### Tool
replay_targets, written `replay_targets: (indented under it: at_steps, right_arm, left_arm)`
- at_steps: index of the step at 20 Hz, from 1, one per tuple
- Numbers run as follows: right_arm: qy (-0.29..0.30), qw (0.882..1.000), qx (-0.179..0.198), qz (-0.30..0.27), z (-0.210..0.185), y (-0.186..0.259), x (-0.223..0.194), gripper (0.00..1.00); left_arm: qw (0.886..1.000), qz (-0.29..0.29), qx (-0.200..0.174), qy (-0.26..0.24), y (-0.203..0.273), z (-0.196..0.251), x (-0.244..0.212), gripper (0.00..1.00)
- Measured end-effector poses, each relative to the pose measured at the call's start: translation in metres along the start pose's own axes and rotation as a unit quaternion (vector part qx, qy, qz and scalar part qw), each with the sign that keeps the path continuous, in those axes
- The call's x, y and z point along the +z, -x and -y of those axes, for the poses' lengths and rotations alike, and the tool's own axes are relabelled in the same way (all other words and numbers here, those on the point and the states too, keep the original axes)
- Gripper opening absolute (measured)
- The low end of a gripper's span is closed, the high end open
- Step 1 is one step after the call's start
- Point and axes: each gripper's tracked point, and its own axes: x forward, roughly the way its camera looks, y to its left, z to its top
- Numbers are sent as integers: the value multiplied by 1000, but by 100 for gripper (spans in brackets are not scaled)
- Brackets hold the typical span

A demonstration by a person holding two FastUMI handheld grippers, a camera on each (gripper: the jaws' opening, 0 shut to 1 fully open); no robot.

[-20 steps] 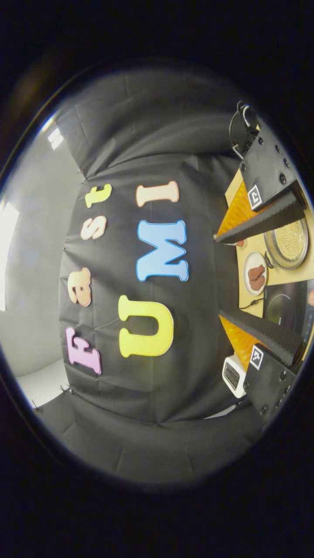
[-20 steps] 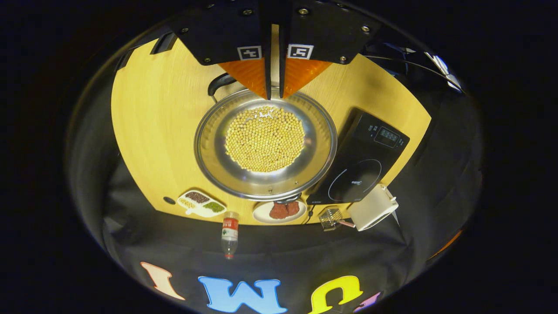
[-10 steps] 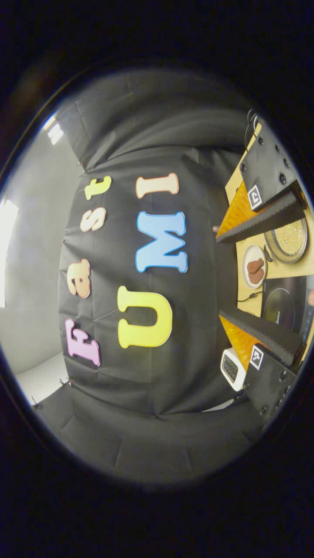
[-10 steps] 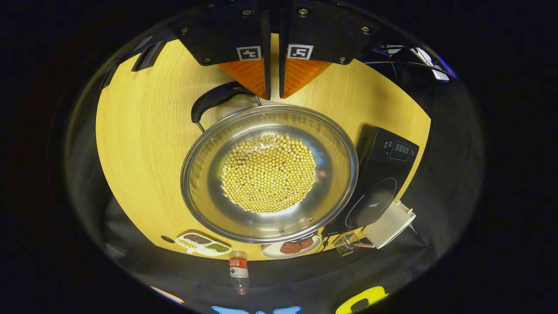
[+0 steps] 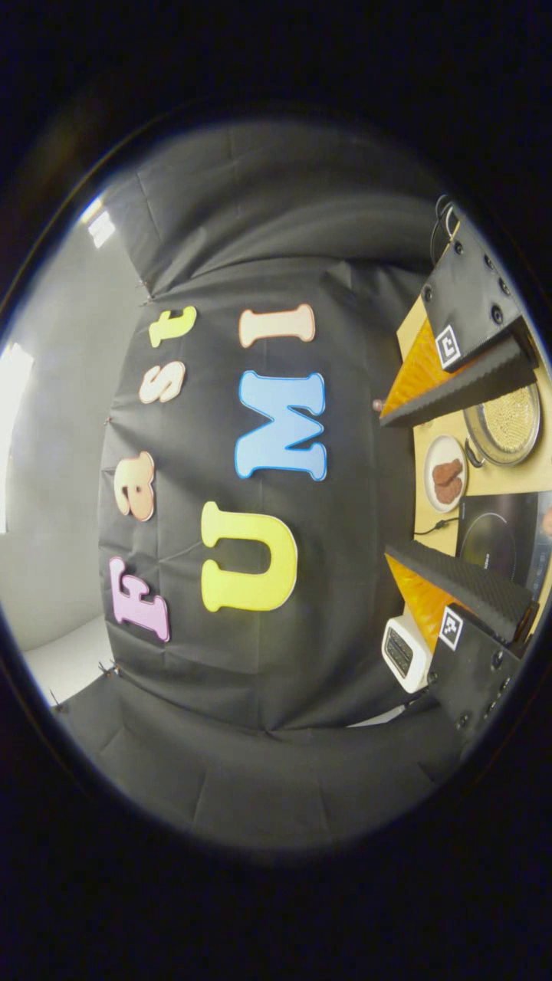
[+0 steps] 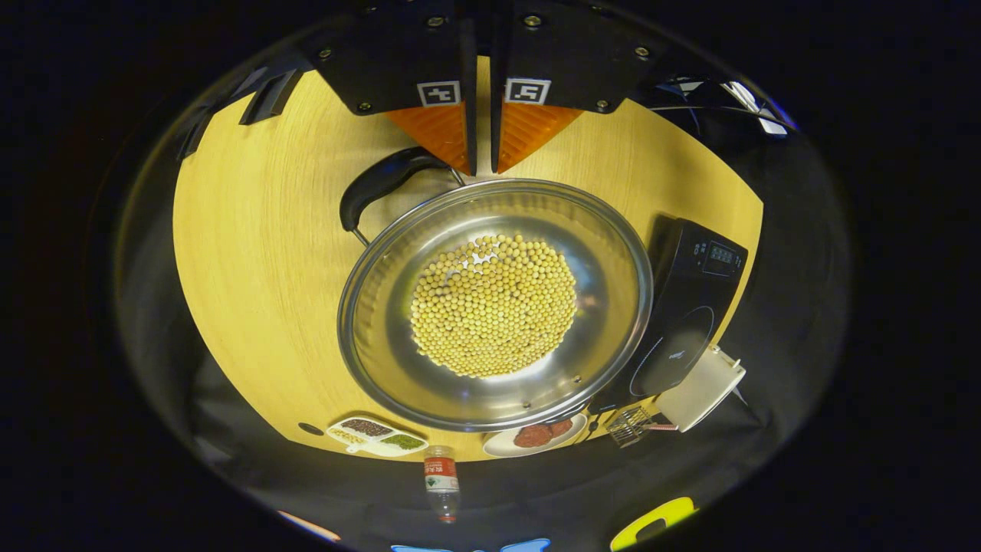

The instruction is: First push the handle of the pot to place it horizontally, then grasp the pot with both hands and set it on the induction cooktop.

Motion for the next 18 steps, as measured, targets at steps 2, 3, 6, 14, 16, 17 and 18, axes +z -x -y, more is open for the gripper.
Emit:
replay_targets:
  at_steps: [2, 3, 6, 14, 16, 17, 18]
  right_arm:
    - [-3, 1000, -6, 1, 8, -2, 4, 7]
    - [-2, 1000, -8, 1, 13, -2, 6, 7]
    - [5, 1000, -20, 2, 27, -2, 12, 7]
    - [65, 994, -90, 3, 68, -3, 27, 7]
    - [81, 991, -109, 6, 78, -2, 34, 7]
    - [86, 989, -118, 7, 84, -2, 38, 7]
    - [90, 988, -125, 8, 91, -3, 42, 7]
  left_arm:
    - [1000, 0, -6, -5, -3, 6, 1, 94]
    - [1000, -2, -9, -7, -5, 8, 1, 94]
    - [1000, -6, -13, -11, -9, 13, -2, 95]
    - [1000, -14, -21, -14, -23, 30, -6, 95]
    - [999, -15, -26, -15, -29, 35, -7, 94]
    - [999, -16, -27, -16, -31, 37, -7, 94]
    - [999, -17, -27, -18, -32, 37, -10, 95]
